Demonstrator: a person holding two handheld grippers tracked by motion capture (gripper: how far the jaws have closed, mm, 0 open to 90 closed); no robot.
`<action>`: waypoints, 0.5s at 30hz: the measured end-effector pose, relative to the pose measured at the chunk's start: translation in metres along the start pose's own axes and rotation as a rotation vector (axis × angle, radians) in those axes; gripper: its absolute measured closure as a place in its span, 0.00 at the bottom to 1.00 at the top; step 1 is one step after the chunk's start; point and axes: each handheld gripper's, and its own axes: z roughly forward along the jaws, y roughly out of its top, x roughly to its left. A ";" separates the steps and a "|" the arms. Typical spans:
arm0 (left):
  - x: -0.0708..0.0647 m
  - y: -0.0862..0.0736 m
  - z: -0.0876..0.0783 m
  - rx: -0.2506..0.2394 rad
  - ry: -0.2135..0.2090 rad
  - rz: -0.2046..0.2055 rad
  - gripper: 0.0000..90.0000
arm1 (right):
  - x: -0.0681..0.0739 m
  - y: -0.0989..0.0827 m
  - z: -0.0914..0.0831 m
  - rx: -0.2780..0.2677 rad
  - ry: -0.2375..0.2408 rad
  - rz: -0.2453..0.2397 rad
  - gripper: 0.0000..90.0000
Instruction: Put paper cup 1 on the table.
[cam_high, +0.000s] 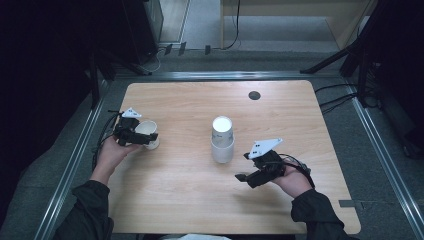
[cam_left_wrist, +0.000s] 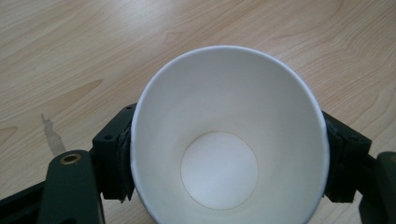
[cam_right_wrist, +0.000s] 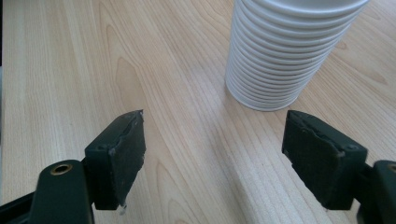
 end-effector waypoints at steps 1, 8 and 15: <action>0.000 0.000 0.000 0.005 0.003 0.007 0.24 | 0.000 0.000 0.000 0.003 0.002 0.003 0.24; 0.001 0.000 0.003 0.023 0.008 -0.028 0.18 | 0.000 0.000 0.000 0.008 0.000 0.000 0.24; -0.002 0.002 0.003 0.022 0.002 -0.020 0.12 | 0.001 0.000 0.000 0.001 0.000 -0.015 0.24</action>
